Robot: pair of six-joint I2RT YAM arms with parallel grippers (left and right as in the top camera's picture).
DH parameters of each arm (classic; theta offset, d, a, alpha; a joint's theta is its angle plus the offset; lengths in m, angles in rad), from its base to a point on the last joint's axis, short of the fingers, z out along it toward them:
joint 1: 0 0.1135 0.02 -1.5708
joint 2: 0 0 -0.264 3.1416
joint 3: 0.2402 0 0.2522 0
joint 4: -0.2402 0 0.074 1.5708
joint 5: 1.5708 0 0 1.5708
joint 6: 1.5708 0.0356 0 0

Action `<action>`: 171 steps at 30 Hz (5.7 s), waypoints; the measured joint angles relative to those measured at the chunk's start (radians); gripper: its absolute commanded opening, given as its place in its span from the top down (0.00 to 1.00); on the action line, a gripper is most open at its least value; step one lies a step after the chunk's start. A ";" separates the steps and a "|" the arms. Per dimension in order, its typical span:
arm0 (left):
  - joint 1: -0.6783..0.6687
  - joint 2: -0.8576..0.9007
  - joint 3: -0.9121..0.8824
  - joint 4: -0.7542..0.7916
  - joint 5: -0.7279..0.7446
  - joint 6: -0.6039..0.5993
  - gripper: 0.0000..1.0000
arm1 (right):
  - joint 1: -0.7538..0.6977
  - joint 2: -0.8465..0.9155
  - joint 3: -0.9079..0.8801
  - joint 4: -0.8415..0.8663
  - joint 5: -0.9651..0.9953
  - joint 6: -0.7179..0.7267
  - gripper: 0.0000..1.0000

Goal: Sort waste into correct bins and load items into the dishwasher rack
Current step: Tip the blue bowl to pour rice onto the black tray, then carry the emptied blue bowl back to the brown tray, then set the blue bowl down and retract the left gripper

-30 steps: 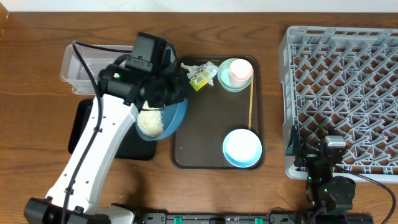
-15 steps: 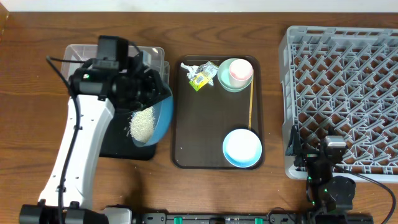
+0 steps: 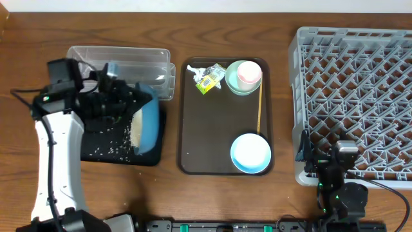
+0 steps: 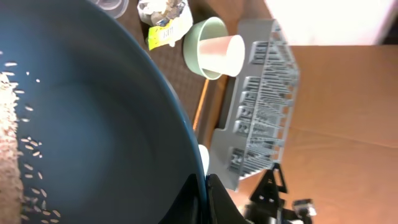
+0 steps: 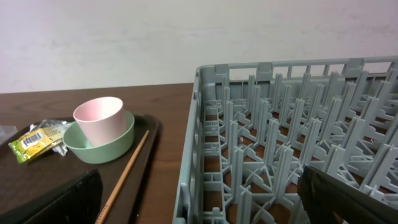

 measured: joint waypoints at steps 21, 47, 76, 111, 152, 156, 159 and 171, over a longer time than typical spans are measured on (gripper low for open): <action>0.339 0.000 -0.220 0.119 0.469 0.180 0.94 | 0.000 0.000 0.000 0.000 0.000 0.000 0.01; 0.560 0.000 -0.222 -0.006 0.517 0.220 0.94 | 0.000 0.000 0.000 0.000 0.000 0.000 0.01; 0.406 -0.312 -0.228 -0.232 0.528 0.406 0.94 | 0.000 0.000 0.000 0.000 0.000 0.000 0.01; -1.020 0.097 -0.135 0.627 -1.024 -0.272 0.93 | 0.000 0.000 0.000 0.000 0.000 0.000 0.01; -0.935 -0.283 -0.130 0.267 -1.252 -0.268 0.16 | 0.000 0.000 0.000 0.000 0.000 0.000 0.01; -0.676 -0.424 -0.129 0.121 -1.290 -0.311 0.14 | 0.000 0.000 0.000 0.000 0.000 0.000 0.01; -0.441 -0.514 -0.128 0.039 -1.312 -0.341 0.13 | 0.000 0.000 0.000 0.000 0.000 0.000 0.01; -0.051 -0.583 -0.128 -0.072 -1.329 -0.371 0.07 | 0.000 0.000 0.000 0.080 -0.468 0.506 0.01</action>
